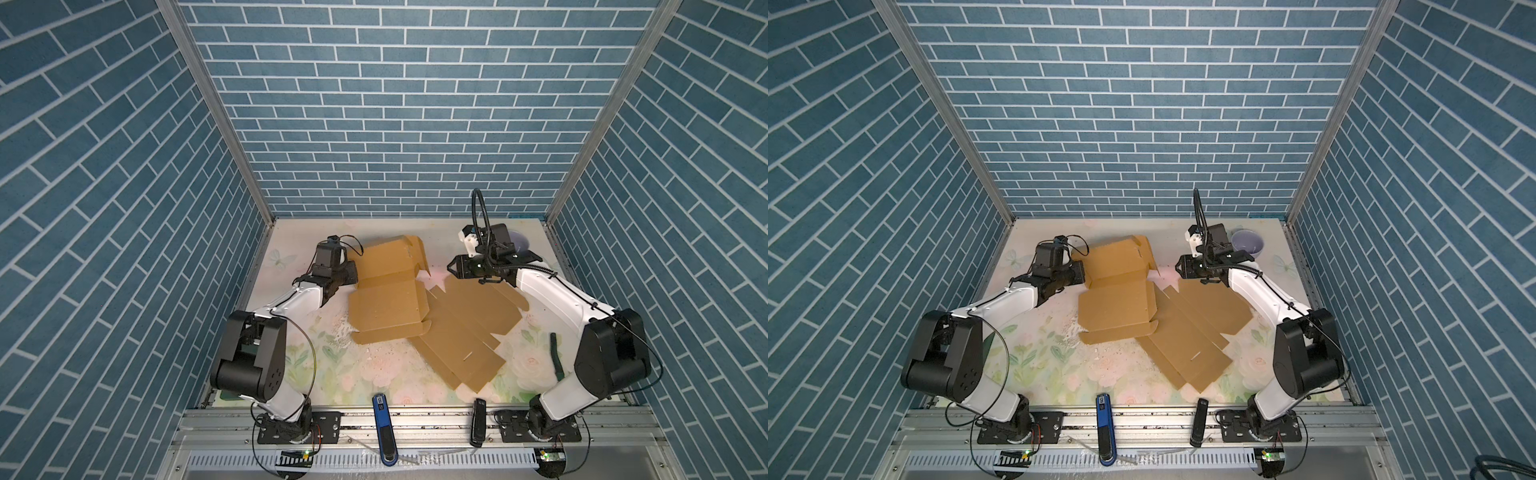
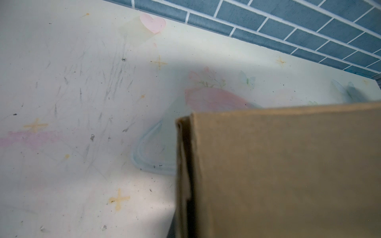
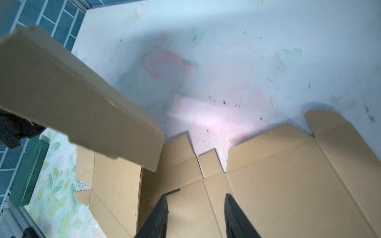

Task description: Fold the paper box

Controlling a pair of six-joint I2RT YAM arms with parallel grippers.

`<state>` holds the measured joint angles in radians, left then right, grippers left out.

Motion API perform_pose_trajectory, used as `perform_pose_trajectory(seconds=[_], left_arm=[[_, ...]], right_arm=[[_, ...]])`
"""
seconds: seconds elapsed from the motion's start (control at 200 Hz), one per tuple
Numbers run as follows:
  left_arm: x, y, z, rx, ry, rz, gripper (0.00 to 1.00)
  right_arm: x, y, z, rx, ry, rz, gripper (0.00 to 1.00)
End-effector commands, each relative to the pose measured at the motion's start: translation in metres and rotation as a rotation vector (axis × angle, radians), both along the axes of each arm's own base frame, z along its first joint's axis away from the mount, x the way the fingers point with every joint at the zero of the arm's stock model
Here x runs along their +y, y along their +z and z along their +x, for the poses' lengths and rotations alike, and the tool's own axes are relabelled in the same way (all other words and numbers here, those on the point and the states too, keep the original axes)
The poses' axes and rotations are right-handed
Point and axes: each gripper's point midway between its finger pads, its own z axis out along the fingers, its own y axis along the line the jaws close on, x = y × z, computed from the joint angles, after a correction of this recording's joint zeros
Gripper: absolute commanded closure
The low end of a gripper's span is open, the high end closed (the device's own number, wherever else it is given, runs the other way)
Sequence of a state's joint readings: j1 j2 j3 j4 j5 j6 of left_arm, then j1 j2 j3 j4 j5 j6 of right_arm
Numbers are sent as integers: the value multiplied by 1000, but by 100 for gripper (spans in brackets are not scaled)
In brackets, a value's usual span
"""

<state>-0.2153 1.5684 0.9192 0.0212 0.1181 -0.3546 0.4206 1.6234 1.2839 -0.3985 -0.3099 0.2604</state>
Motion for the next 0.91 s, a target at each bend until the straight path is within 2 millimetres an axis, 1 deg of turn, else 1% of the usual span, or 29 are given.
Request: perform_pose_trajectory(seconds=[0.0,0.055,0.115,0.24,0.3,0.405,0.645,0.9], left_arm=[[1,6,-1,-19,-1,-12,98],[1,5,-1,-16,-1,-12,99],[1,5,-1,-16,-2,-13,99],[0,5,-1,-15,-3,-17,98],[0,5,-1,-16,-4,-19,98],[0,6,0,-18,-5,-21,99],[-2,1,0,-6,-7,-27,99],[-4,2,0,-7,-14,-30,99]], right_arm=[[15,-5,20,-15,64,-21,55],[22,-7,30,-18,78,-4,55],[32,-6,36,-21,107,25,55],[51,-1,37,-28,177,48,54],[56,1,36,-29,199,41,54],[64,1,33,-27,228,39,54],[83,9,14,-41,306,40,54],[97,12,6,-48,349,38,54]])
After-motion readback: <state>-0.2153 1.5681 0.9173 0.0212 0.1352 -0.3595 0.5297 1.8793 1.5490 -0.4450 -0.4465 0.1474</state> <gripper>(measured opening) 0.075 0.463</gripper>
